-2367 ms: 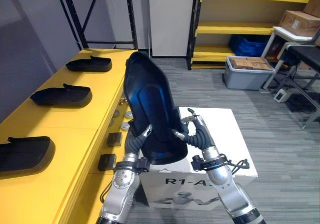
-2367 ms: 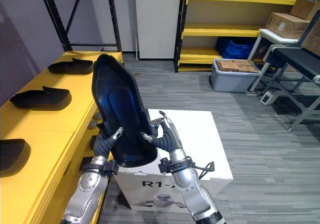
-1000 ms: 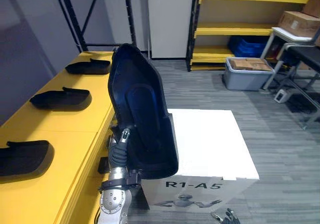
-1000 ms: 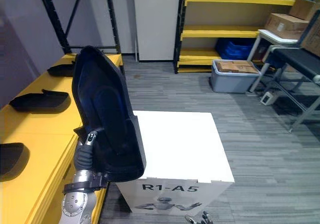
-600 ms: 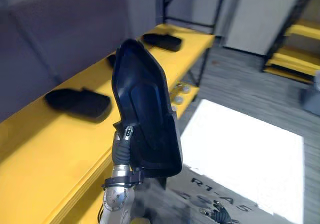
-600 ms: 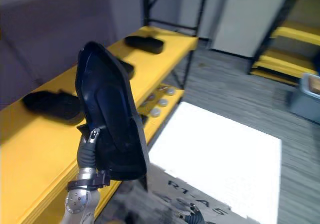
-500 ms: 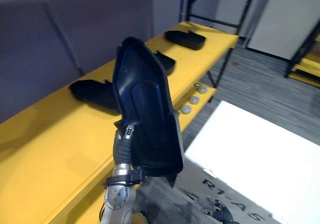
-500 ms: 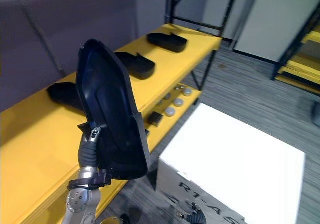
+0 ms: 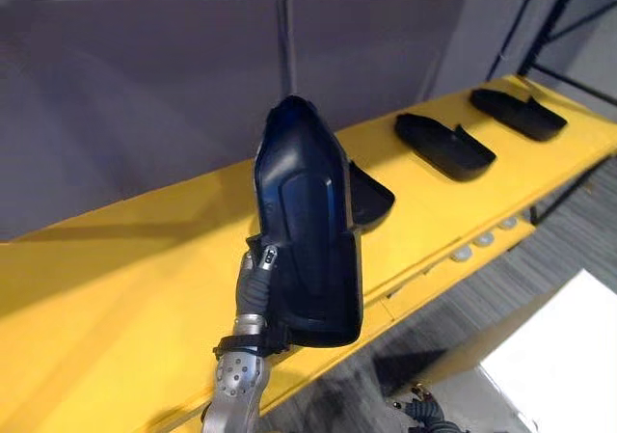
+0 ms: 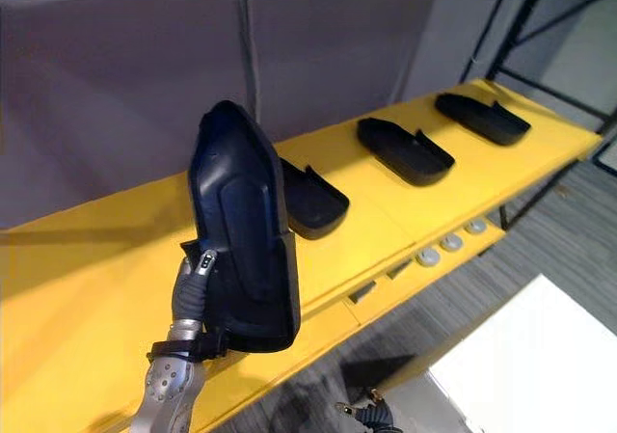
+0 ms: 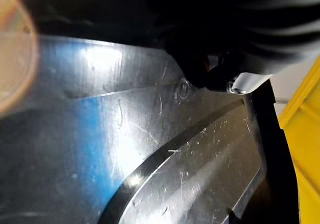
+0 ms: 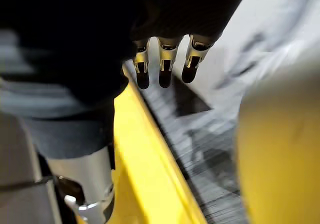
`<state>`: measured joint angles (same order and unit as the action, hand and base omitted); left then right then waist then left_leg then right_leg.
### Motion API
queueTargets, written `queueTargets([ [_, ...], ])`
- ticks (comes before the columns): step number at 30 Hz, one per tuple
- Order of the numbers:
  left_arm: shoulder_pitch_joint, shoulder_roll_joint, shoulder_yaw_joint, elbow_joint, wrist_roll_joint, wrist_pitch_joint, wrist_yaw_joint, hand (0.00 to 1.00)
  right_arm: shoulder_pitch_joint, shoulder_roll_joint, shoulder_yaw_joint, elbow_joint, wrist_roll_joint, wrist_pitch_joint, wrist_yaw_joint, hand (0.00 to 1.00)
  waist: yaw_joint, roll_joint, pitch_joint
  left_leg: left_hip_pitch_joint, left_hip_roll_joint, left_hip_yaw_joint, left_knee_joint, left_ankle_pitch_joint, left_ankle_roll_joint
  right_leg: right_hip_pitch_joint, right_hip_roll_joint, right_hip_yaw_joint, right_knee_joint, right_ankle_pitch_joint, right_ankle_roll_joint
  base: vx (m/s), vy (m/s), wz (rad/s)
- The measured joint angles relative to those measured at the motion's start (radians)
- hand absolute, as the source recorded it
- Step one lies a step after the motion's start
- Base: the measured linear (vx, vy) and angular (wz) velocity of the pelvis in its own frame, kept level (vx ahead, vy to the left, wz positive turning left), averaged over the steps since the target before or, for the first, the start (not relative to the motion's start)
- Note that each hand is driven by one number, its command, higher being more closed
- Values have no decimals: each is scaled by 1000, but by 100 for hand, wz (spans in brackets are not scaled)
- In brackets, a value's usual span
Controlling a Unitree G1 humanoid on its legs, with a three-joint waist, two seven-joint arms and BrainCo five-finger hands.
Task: Walk over and take plastic housings, then place them on the shelf
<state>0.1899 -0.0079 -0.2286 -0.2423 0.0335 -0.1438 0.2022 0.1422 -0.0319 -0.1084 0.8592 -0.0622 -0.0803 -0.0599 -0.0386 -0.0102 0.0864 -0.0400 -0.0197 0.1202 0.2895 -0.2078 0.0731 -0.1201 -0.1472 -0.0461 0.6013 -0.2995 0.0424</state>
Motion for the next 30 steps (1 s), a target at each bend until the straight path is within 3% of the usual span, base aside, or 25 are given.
queueTargets([
  [2,-10,-11,-5,-2,13,0,12,100,32,14,-8,-58,9,0,-1,0,-6,-17,-4,-11,-26,-76,28,-6,-17,-36,54,110,-64,14,-1,82,-158,139],
  [3,-10,-13,-7,-8,14,0,13,100,47,25,-8,-66,21,-1,0,0,-3,-34,-4,-12,-46,-106,49,-20,-31,-22,42,119,-122,40,26,92,-222,126],
  [5,4,-34,-7,-13,32,2,14,100,65,28,-14,-71,23,0,-4,0,33,-10,-23,-26,-7,-124,77,-36,-53,23,62,62,-185,37,11,137,-254,79],
  [8,9,-36,-11,-20,36,1,10,100,89,32,-8,-80,25,0,-6,0,59,-15,-35,-13,31,-118,39,-28,-82,65,86,15,-246,52,-11,94,-184,39],
  [11,56,-37,-10,-20,42,2,7,100,99,41,-8,-86,27,0,-6,0,58,-25,-46,6,42,-106,9,-13,-102,112,92,1,-303,67,-13,88,-65,10],
  [15,81,-37,10,-19,48,10,8,100,111,58,-6,-88,26,0,-6,0,67,-43,-50,8,41,-111,7,-2,-102,162,90,-40,-372,96,-10,55,11,22],
  [19,77,-36,60,-19,48,14,13,100,104,74,-8,-91,26,0,-8,0,81,-66,-9,-54,38,-113,140,-9,-115,187,77,-82,-364,97,-11,-28,28,42],
  [20,78,-41,80,-22,48,15,18,100,101,71,-8,-92,26,0,-10,0,82,-73,-1,-84,60,-78,195,-36,-136,187,73,-84,-366,98,-12,-93,64,34],
  [21,78,-42,95,-23,47,15,27,100,92,73,-5,-92,26,0,-13,0,80,-63,2,-111,118,-9,271,-62,-125,186,75,-98,-365,98,-12,-94,86,16],
  [22,82,-44,115,-23,47,19,36,100,87,65,-5,-100,20,1,-19,0,80,-64,8,-131,224,57,358,-84,-131,187,71,-99,-363,98,-12,-77,84,4],
  [24,82,-44,122,-22,45,21,40,100,88,57,-6,-106,17,1,-20,0,79,-63,4,-109,317,94,350,-83,-129,185,54,-100,-368,97,-9,-79,213,-9],
  [25,78,-44,112,-11,42,19,44,100,88,43,-6,-95,16,2,-20,0,75,-53,-22,-90,366,96,301,-73,-115,171,31,-101,-373,97,31,-55,410,-5],
  [26,76,-44,110,-7,40,19,45,100,90,39,-7,-93,16,2,-21,0,73,-48,-25,-85,373,95,280,-67,-105,168,26,-101,-374,99,38,-20,426,15],
  [27,71,-42,85,13,35,16,47,100,89,21,-15,-75,22,1,-20,0,53,-22,-44,-70,375,82,185,-49,-149,152,12,-107,-375,103,75,52,501,30],
  [28,55,-38,73,40,32,15,46,100,72,18,-22,-42,17,3,-22,0,38,-25,-55,-74,341,83,147,-54,-236,147,-16,-108,-382,117,95,67,410,43],
  [29,33,-39,77,77,29,21,50,100,56,38,-27,-12,17,7,-20,0,29,-58,-51,-81,284,80,138,-45,-212,149,-62,-107,-413,159,91,72,487,40],
  [30,24,-38,77,96,28,24,54,100,56,56,-28,-7,19,7,-20,0,28,-64,-49,-95,257,71,145,-45,-206,154,-83,-108,-436,201,94,32,441,36],
])
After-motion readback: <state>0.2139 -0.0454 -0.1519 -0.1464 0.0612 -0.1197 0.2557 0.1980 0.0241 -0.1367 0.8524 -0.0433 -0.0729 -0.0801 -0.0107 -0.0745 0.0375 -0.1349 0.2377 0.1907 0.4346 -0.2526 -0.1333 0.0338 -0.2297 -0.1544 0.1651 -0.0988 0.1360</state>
